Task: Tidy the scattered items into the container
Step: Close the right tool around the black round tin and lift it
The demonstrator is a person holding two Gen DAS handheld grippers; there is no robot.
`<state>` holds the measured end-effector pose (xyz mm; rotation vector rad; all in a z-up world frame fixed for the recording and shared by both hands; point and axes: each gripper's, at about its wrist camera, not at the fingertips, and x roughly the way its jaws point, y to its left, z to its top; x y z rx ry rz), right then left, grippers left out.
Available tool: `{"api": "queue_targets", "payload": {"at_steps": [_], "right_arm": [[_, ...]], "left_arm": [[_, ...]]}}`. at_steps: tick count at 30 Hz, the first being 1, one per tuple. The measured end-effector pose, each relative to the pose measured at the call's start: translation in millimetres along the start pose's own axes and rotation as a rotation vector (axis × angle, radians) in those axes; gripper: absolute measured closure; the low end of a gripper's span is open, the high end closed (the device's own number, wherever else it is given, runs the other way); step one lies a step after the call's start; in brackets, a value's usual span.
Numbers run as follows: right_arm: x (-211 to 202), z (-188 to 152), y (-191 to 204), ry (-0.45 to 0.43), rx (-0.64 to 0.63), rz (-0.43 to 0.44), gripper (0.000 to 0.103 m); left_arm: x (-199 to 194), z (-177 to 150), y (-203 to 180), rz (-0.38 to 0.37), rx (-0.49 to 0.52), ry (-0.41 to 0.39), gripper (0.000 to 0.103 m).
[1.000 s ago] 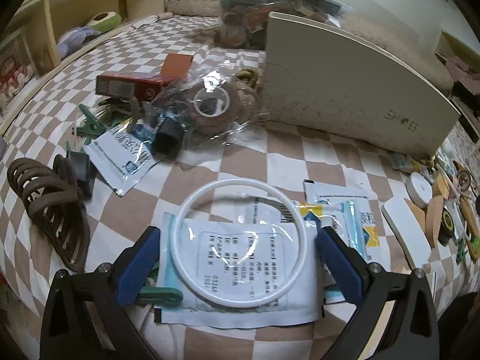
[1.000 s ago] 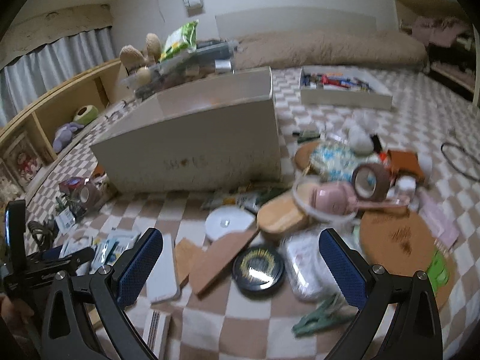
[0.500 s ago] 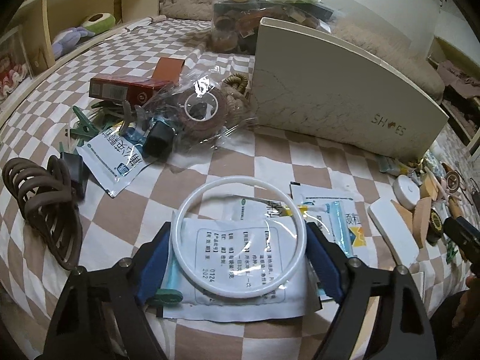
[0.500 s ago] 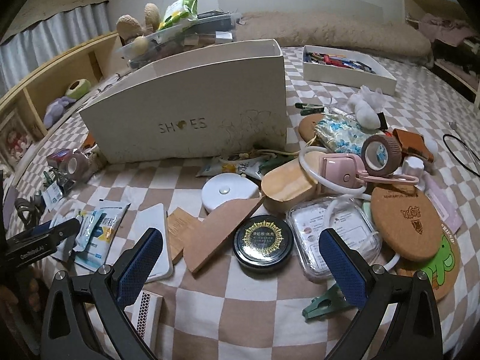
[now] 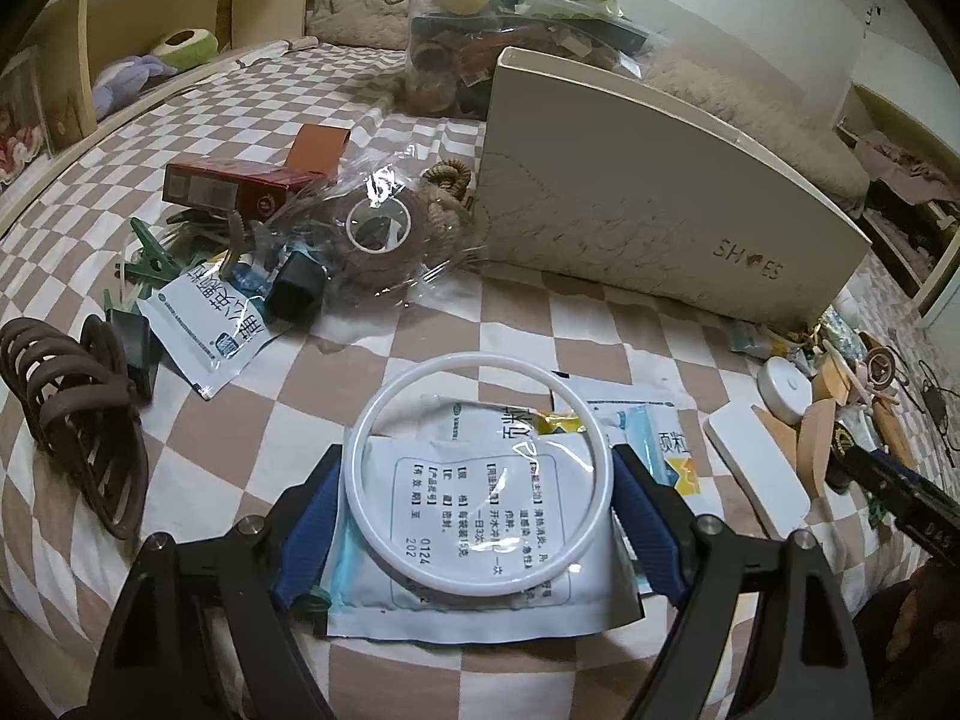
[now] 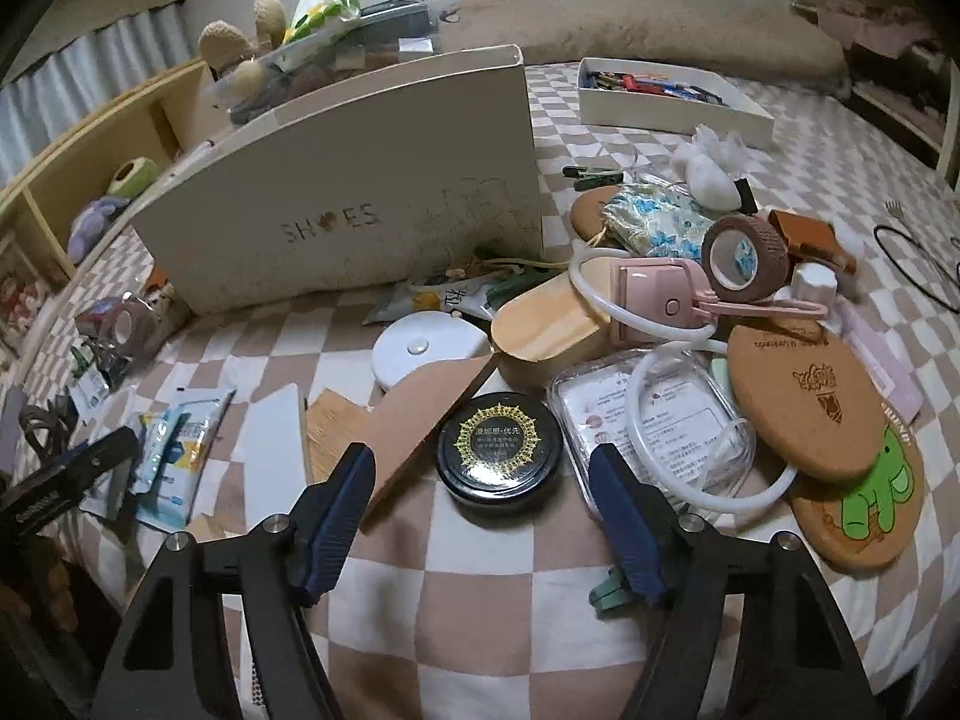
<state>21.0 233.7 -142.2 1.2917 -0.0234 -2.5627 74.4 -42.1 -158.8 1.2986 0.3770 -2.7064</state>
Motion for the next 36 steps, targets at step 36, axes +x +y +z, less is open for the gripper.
{"api": "queue_targets", "payload": {"at_steps": [36], "right_arm": [[-14,3,12,-0.067,-0.039,0.092,0.057]], "left_arm": [[-14,5,-6,-0.047,0.029,-0.059,0.018]]}}
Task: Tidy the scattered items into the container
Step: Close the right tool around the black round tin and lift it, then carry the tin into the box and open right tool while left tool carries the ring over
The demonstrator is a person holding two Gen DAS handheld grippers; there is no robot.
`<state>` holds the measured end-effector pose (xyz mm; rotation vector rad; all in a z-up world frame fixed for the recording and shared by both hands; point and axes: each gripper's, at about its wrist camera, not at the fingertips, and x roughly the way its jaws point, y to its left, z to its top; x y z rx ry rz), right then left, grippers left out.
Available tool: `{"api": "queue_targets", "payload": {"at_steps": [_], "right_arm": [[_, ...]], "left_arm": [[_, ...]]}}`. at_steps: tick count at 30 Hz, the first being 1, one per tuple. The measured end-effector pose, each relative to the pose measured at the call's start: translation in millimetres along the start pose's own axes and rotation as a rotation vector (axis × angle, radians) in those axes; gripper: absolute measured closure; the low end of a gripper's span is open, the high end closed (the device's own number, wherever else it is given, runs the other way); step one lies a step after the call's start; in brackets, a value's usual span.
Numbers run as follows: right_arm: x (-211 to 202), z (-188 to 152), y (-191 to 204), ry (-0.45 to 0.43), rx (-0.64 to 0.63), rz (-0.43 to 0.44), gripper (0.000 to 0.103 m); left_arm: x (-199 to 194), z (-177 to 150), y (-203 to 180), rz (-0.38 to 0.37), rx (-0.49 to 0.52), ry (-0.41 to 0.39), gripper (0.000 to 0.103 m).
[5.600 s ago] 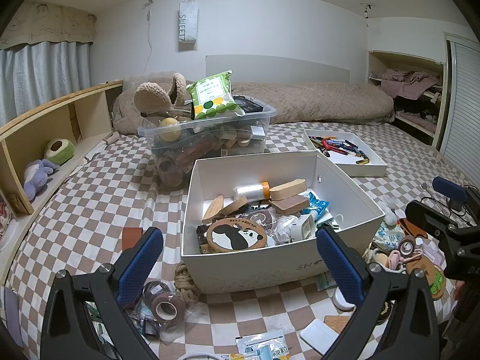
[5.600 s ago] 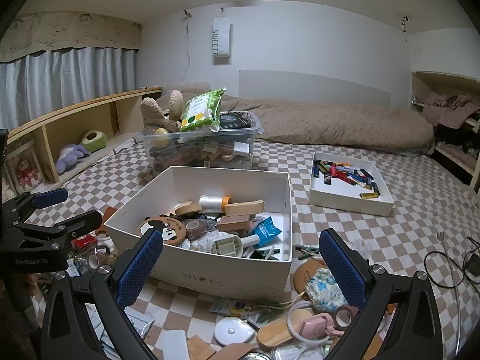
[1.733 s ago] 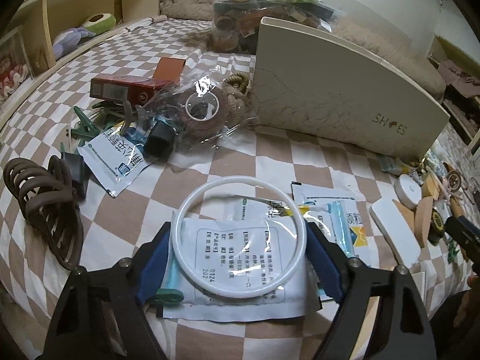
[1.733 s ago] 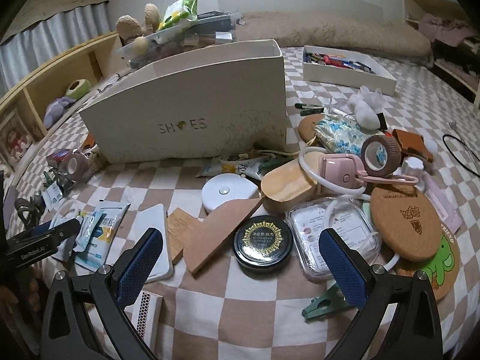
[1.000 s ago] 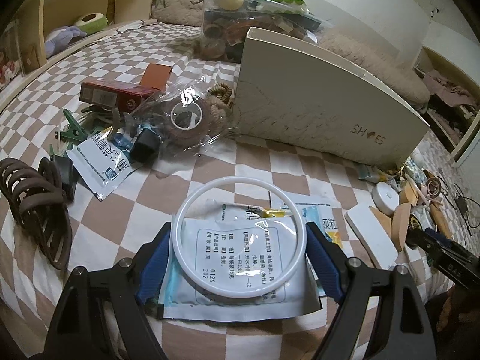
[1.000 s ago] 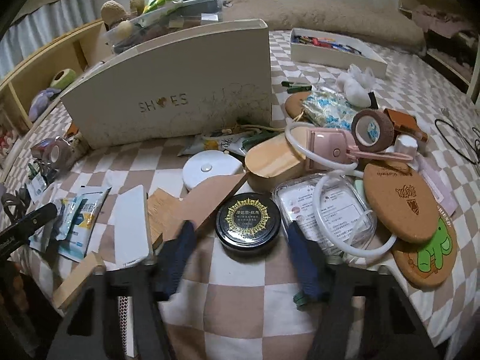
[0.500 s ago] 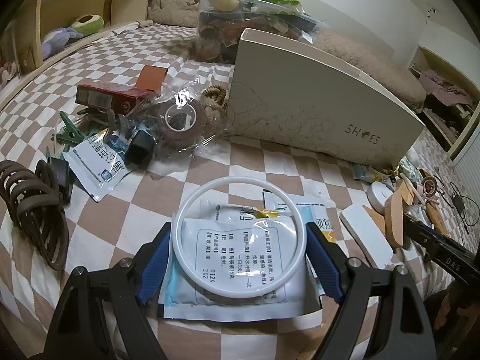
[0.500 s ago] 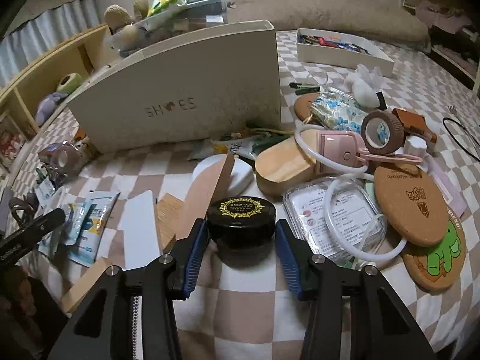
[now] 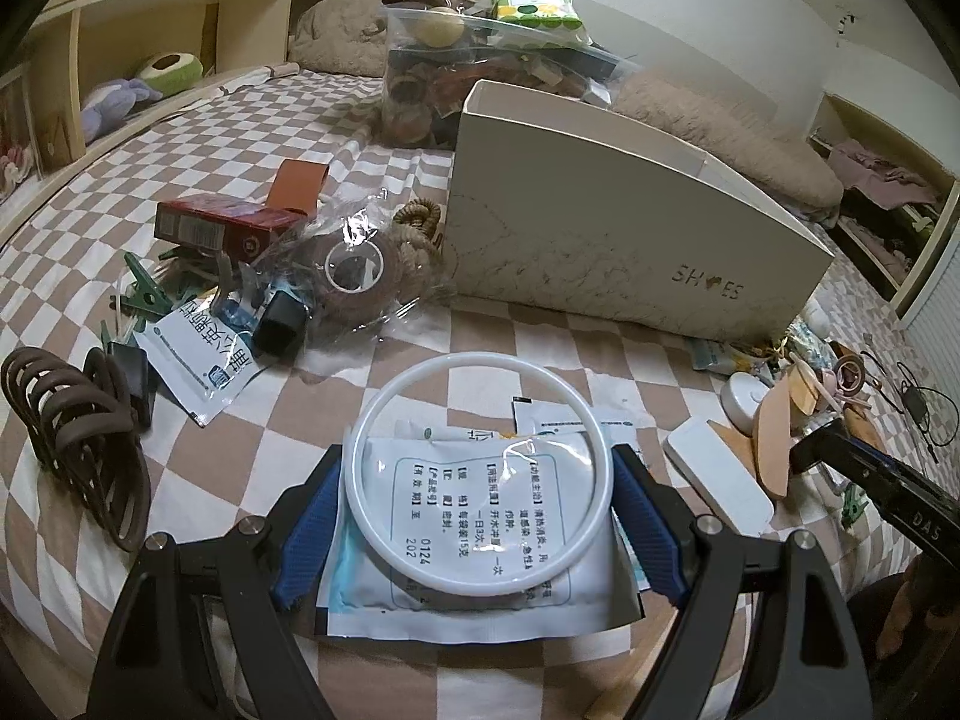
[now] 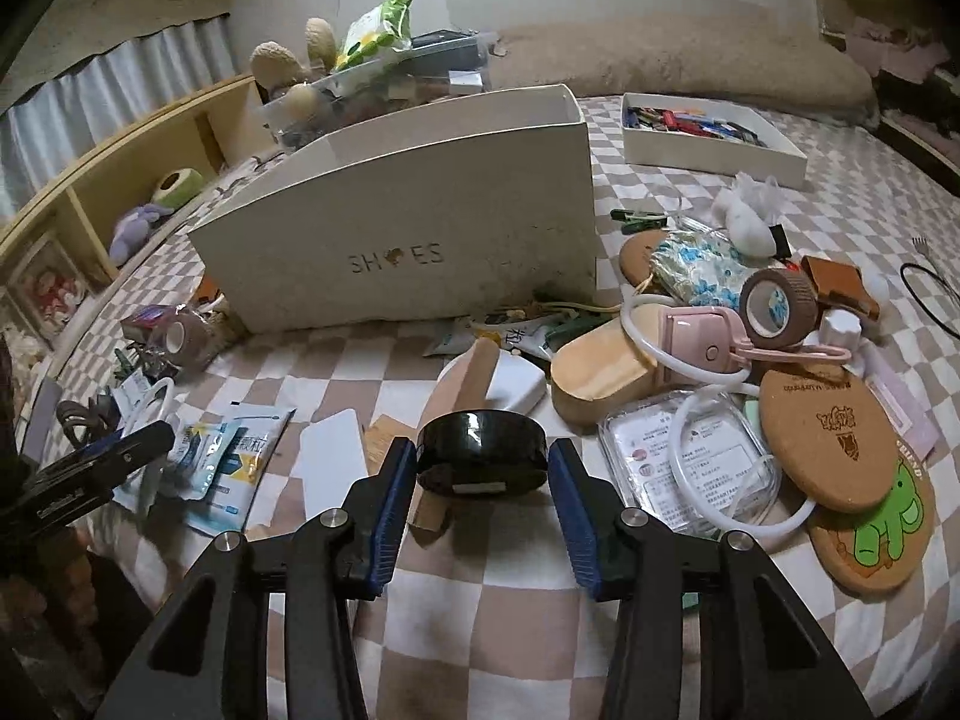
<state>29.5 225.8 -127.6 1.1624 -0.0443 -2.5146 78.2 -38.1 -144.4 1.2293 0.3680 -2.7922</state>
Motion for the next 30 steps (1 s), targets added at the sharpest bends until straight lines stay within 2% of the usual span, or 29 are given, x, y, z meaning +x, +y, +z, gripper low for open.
{"api": "queue_targets", "payload": {"at_steps": [3,12,16,19,25,30], "right_arm": [[12,0,-4,0.046,0.012,-0.023,0.056],[23,3,-4,0.059,0.012,-0.037,0.055],[37,0,-10,0.125,0.052,-0.010,0.052],[34,0,-12,0.119,0.065,0.002,0.052],[16,0,-7,0.045,0.045,0.031,0.053],[10,1,-5,0.029,0.037,0.057,0.053]], "left_arm": [[0,0,-2,-0.001,0.005,0.002,0.018],[2,-1,-4,-0.004,0.015,0.008,0.018],[2,-1,-5,-0.004,0.016,0.009,0.018],[3,-1,-5,-0.005,0.016,0.009,0.018],[2,-1,-6,-0.003,0.014,0.007,0.018],[0,0,-3,-0.006,-0.002,-0.003,0.018]]}}
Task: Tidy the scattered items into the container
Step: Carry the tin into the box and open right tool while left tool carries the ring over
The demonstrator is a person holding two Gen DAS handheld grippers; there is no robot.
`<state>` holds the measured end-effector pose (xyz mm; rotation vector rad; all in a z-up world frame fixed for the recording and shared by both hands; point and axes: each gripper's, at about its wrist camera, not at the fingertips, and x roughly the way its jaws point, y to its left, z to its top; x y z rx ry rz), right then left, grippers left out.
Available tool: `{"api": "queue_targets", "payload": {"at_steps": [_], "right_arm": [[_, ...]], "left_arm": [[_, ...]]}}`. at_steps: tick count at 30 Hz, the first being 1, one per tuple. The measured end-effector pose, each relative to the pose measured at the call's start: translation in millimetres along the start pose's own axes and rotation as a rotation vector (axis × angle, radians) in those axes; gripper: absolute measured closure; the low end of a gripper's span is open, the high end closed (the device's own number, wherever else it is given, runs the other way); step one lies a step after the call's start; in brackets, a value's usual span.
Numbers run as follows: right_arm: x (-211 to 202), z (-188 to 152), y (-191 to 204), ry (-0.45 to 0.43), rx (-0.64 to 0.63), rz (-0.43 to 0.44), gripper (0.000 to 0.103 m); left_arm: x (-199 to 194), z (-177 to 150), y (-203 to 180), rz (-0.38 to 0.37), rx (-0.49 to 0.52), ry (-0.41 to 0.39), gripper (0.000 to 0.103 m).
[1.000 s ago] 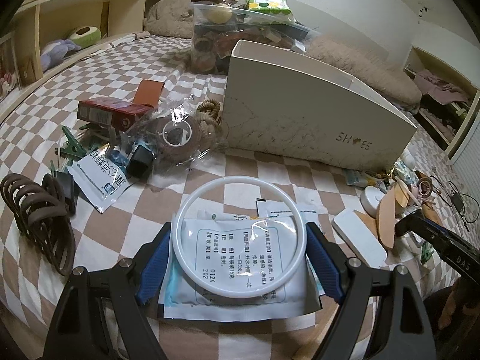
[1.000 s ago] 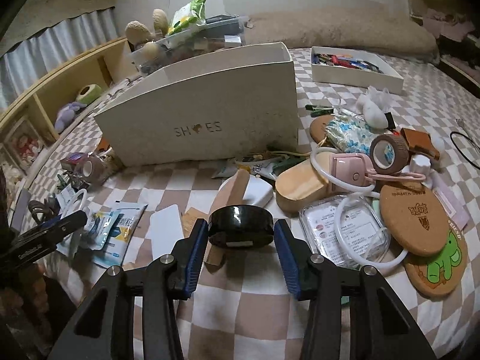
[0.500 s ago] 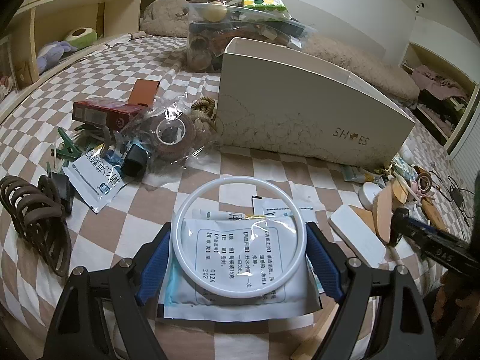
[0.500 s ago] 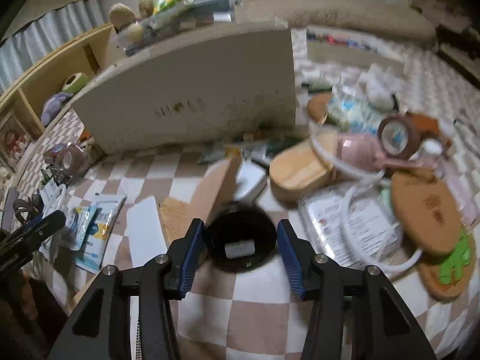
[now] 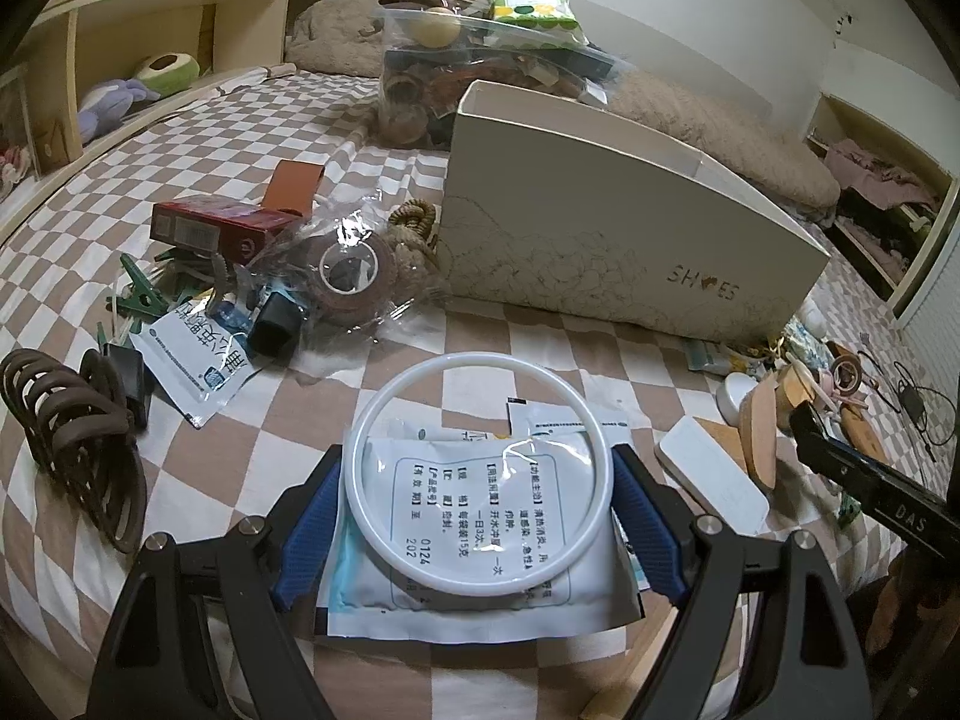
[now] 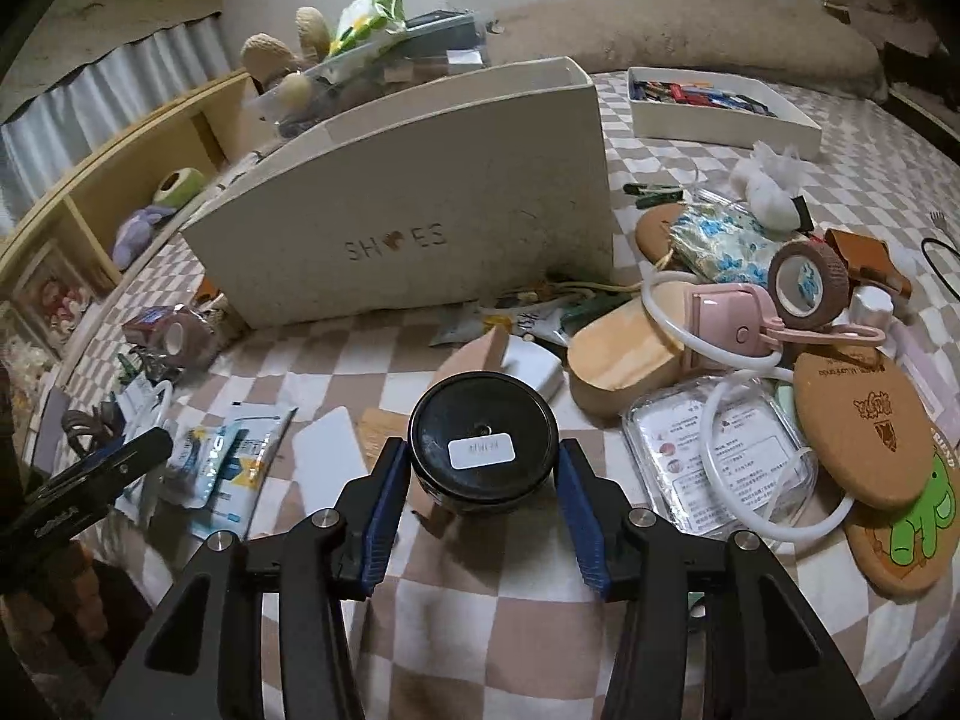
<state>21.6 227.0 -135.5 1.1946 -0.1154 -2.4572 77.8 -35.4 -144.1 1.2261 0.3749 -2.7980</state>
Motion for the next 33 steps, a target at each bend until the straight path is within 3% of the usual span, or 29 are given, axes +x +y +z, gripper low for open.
{"api": "queue_targets", "payload": {"at_steps": [18,33], "right_arm": [[-52,30,28,-0.145,-0.038,0.142,0.053],[-86,93,35,-0.303,-0.083,0.178,0.053]], "left_arm": [[-32,34,-22,-0.044,0.036,-0.088,0.018],[-68,106,-72,-0.120,0.104,-0.249,0.018]]}}
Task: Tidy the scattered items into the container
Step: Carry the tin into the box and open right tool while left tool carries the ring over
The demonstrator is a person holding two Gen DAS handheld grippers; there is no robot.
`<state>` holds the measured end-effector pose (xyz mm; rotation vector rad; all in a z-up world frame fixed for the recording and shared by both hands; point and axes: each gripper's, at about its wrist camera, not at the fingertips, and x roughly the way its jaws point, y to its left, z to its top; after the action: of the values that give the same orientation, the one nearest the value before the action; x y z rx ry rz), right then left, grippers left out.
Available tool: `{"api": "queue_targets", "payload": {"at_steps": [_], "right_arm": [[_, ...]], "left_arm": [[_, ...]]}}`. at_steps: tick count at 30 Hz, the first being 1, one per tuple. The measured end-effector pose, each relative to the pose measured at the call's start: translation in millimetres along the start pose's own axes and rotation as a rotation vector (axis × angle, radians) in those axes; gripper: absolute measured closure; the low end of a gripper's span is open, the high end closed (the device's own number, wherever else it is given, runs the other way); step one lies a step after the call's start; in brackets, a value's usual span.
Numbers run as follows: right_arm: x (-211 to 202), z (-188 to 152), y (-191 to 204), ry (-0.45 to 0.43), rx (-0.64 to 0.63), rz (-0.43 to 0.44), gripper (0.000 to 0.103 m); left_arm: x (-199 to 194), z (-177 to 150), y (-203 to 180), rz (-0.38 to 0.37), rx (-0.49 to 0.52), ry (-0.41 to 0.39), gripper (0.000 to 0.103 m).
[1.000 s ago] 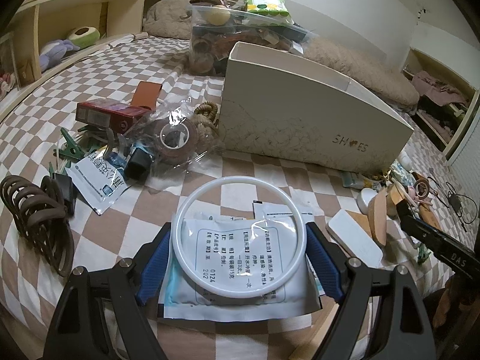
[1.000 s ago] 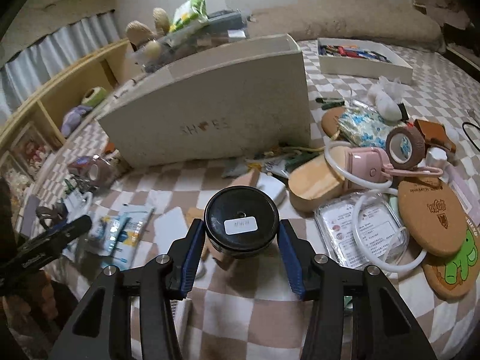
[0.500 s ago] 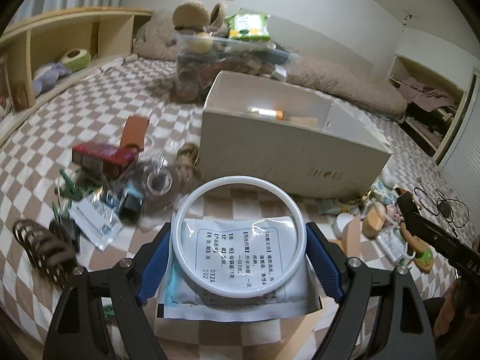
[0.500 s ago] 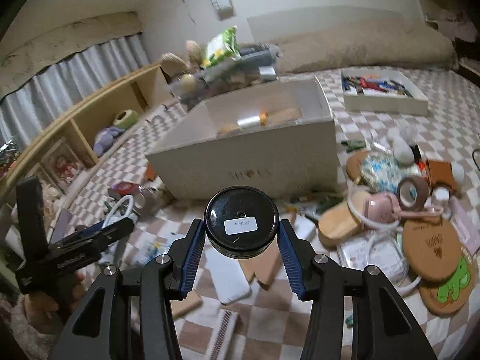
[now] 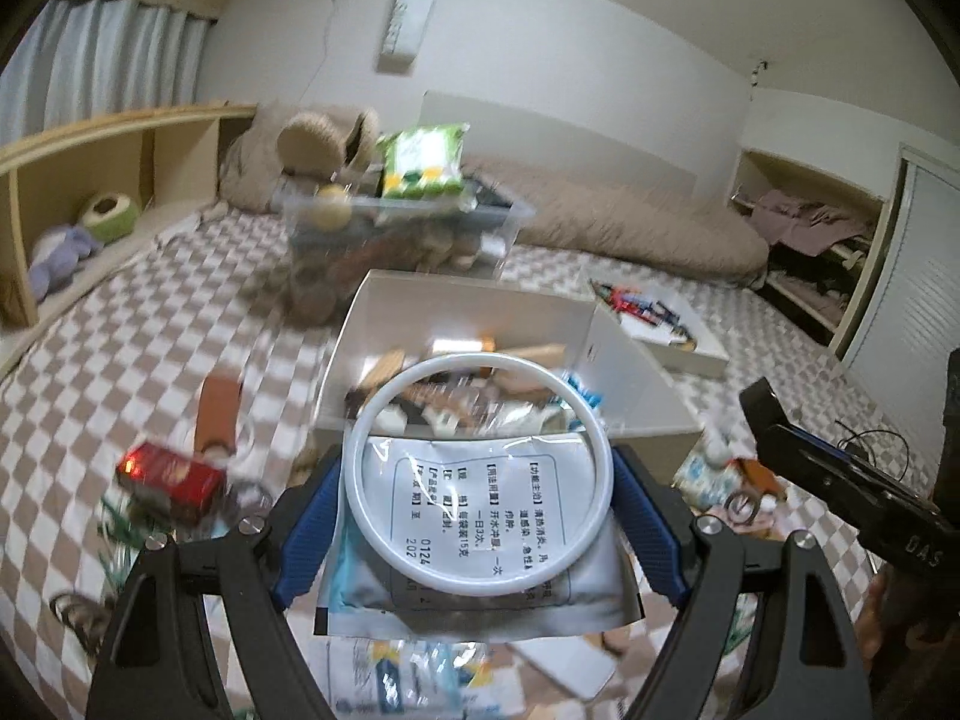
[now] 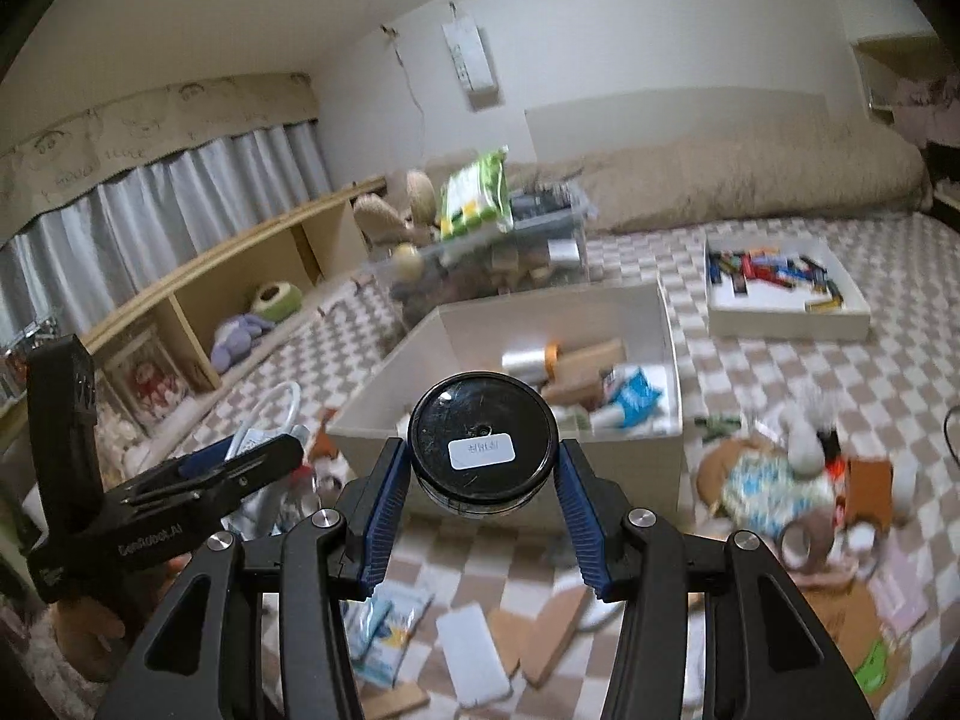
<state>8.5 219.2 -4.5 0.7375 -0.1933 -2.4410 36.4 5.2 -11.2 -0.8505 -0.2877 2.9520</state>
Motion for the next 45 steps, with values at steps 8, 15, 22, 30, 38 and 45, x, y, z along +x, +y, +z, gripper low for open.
{"api": "queue_targets", "payload": {"at_steps": [8,15,22,30,38,45], "right_arm": [[6,41,-6,-0.072,-0.018,0.005,0.053],[14,57,-16,-0.096,-0.002,0.011,0.053],[31,64,-24,-0.073,0.019,0.011,0.053],[55,72,-29,-0.032,0.027,0.009,0.053],[89,70,-37,0.020,0.042,0.005,0.053],[119,54,-57,0.091,0.085,-0.011,0.053]], "left_arm": [[8,35,-15,-0.028,0.035,-0.059,0.018],[23,50,-18,-0.044,0.046,-0.071,0.018],[41,56,-13,-0.042,0.040,-0.058,0.018],[75,66,7,-0.030,-0.004,-0.005,0.018],[112,68,23,-0.019,-0.030,0.048,0.018],[143,55,33,-0.003,-0.058,0.109,0.018]]}}
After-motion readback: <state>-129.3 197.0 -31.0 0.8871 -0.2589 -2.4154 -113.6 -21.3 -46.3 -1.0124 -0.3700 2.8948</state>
